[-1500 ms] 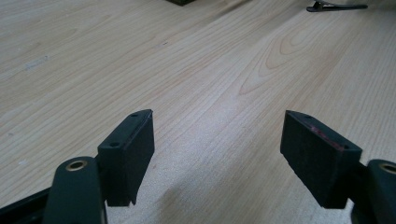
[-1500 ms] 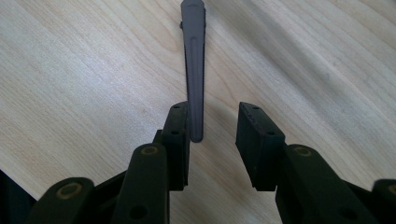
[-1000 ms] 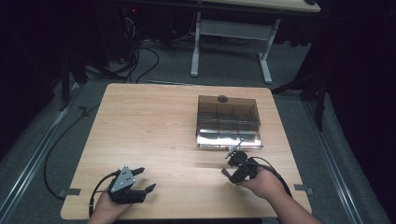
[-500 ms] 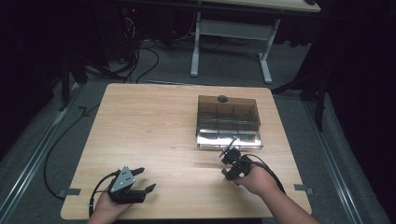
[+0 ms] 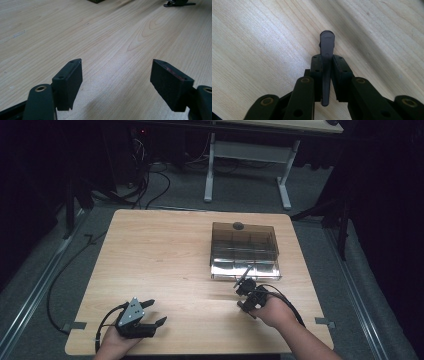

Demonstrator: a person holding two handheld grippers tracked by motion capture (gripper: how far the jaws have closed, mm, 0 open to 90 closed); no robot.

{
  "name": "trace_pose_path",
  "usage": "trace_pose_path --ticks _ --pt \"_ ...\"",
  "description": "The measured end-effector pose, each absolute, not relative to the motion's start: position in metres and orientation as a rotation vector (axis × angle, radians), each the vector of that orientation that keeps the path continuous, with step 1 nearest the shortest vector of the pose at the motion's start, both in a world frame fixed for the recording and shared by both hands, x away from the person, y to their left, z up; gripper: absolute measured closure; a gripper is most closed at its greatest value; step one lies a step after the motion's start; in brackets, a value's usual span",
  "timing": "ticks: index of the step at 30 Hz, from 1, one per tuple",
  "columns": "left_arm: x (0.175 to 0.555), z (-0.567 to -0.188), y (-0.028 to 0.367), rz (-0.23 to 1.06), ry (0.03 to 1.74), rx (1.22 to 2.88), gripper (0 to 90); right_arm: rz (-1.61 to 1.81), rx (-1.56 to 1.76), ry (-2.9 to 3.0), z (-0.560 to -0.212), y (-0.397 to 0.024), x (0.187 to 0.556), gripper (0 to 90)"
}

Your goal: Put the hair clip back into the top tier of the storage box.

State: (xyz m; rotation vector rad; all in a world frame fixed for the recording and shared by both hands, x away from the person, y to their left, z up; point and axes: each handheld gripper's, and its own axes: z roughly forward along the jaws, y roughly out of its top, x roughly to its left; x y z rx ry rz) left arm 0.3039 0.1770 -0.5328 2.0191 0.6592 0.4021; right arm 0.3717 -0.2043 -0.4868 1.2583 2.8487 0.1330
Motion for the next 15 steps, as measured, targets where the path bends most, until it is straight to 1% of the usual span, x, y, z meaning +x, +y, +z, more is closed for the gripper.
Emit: trace_pose_path --ticks 15 --pt "0.3041 -0.5327 0.1770 0.401 0.659 2.023 26.4 0.138 1.261 2.845 -0.4866 -0.2047 0.3709 82.1"
